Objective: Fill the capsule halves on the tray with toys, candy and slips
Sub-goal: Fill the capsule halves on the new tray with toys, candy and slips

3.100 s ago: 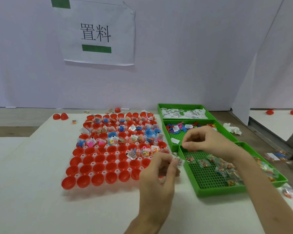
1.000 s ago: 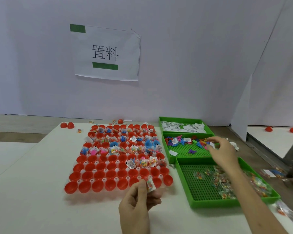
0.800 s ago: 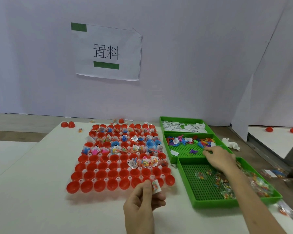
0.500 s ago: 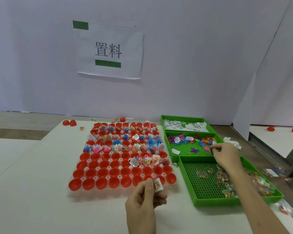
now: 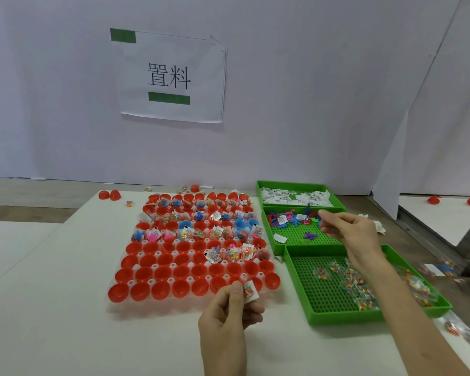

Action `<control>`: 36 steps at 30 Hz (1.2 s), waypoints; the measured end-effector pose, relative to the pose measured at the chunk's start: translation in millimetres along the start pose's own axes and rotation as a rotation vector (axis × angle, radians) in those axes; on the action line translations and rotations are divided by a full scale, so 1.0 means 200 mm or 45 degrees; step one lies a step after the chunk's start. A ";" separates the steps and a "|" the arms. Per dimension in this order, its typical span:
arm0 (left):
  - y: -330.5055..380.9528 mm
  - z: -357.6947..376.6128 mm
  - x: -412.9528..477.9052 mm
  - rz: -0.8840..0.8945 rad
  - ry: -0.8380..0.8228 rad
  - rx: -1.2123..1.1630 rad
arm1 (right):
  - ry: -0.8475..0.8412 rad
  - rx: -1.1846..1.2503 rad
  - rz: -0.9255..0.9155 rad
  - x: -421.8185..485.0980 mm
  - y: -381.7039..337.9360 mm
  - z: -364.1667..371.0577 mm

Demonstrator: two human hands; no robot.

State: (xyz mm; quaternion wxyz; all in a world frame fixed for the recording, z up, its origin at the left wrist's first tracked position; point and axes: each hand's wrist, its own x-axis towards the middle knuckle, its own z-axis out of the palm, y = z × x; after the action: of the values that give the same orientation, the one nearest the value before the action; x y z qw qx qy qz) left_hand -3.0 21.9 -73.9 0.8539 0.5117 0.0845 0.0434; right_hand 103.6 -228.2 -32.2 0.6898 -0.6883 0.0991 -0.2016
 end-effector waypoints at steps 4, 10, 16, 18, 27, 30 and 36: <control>0.00 0.00 0.00 0.007 0.001 -0.004 | -0.120 -0.161 -0.049 -0.02 0.02 0.08; 0.00 0.00 -0.01 0.024 0.009 0.009 | -0.061 -0.506 -0.250 -0.05 0.04 0.14; 0.00 -0.01 -0.01 0.035 0.023 0.004 | -0.223 -0.962 -0.382 -0.11 0.06 0.23; 0.00 0.00 -0.01 0.029 0.022 0.004 | -0.310 -1.247 -0.313 -0.10 0.09 0.24; 0.00 -0.01 -0.01 0.023 0.021 0.001 | -0.411 -1.531 -0.181 -0.09 0.13 0.25; 0.00 0.00 -0.01 0.026 0.022 -0.001 | -0.306 -1.354 -0.245 -0.09 0.14 0.24; -0.01 -0.01 -0.01 0.043 0.030 -0.016 | -0.003 -0.783 -0.387 -0.13 0.03 0.22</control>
State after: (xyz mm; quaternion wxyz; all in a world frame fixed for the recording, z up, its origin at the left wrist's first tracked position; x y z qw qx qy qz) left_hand -4.5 21.8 -77.0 0.8552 0.5071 0.0855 0.0645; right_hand 99.9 -177.1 -39.6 0.4123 -0.8711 0.0507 -0.2620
